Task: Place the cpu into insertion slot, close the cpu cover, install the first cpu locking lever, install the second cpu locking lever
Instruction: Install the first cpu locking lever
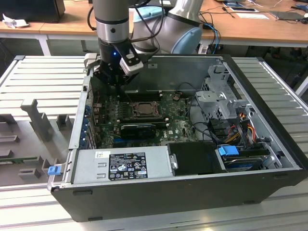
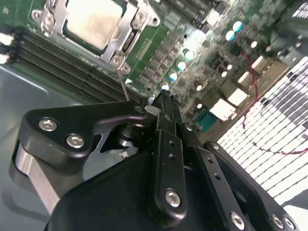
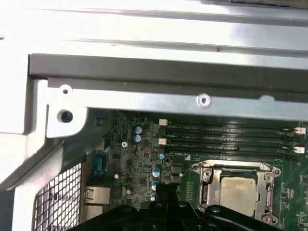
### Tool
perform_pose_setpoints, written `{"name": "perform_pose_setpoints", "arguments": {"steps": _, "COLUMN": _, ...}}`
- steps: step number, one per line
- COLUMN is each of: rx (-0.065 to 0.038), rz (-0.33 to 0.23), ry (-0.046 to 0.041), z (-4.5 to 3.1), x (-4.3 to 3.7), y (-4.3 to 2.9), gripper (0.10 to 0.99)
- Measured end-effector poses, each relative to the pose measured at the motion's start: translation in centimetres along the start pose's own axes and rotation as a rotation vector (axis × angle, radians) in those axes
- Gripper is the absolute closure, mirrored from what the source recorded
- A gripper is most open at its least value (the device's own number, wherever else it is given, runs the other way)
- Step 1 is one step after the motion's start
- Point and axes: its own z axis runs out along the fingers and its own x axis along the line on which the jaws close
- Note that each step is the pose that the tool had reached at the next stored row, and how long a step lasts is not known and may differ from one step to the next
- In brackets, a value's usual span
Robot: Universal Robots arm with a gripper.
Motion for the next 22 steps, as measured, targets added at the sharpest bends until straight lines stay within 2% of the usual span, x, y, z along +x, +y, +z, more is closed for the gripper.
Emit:
{"name": "perform_pose_setpoints", "arguments": {"steps": 5, "rx": 0.0, "rz": 0.0, "ry": 0.0, "z": 0.11, "x": -0.2, "y": 1.01, "gripper": 0.98}}
{"name": "perform_pose_setpoints", "arguments": {"steps": 10, "rx": 0.002, "rz": 0.0, "ry": 0.0001, "z": 0.14, "x": -1.34, "y": 1.09, "gripper": 0.98}}
{"name": "perform_pose_setpoints", "arguments": {"steps": 13, "rx": 0.002, "rz": 0.0, "ry": 0.0001, "z": 0.16, "x": -2.63, "y": 1.06, "gripper": 0.98}}
{"name": "perform_pose_setpoints", "arguments": {"steps": 14, "rx": 0.003, "rz": 0.0, "ry": 0.0002, "z": 0.19, "x": -3.84, "y": 1.04, "gripper": 0.98}}
{"name": "perform_pose_setpoints", "arguments": {"steps": 16, "rx": 0.003, "rz": 0.0, "ry": 0.0002, "z": 0.22, "x": -4.96, "y": 1.01, "gripper": 0.98}}
{"name": "perform_pose_setpoints", "arguments": {"steps": 18, "rx": 0.003, "rz": 0.0, "ry": 0.0002, "z": 0.28, "x": -6.43, "y": 0.92, "gripper": 0.98}}
{"name": "perform_pose_setpoints", "arguments": {"steps": 19, "rx": -0.002, "rz": 0.0, "ry": -0.0001, "z": 0.33, "x": -7.35, "y": 0.87, "gripper": 0.98}}
{"name": "perform_pose_setpoints", "arguments": {"steps": 20, "rx": -0.027, "rz": 0.001, "ry": -0.0015, "z": 0.4, "x": -7.55, "y": 0.85, "gripper": 0.98}}
{"name": "perform_pose_setpoints", "arguments": {"steps": 21, "rx": -0.04, "rz": 0.001, "ry": -0.0021, "z": 0.53, "x": -7.6, "y": 0.81, "gripper": 0.98}}
{"name": "perform_pose_setpoints", "arguments": {"steps": 22, "rx": -0.041, "rz": 0.001, "ry": -0.0023, "z": 0.8, "x": -7.65, "y": 0.8, "gripper": 0.98}}
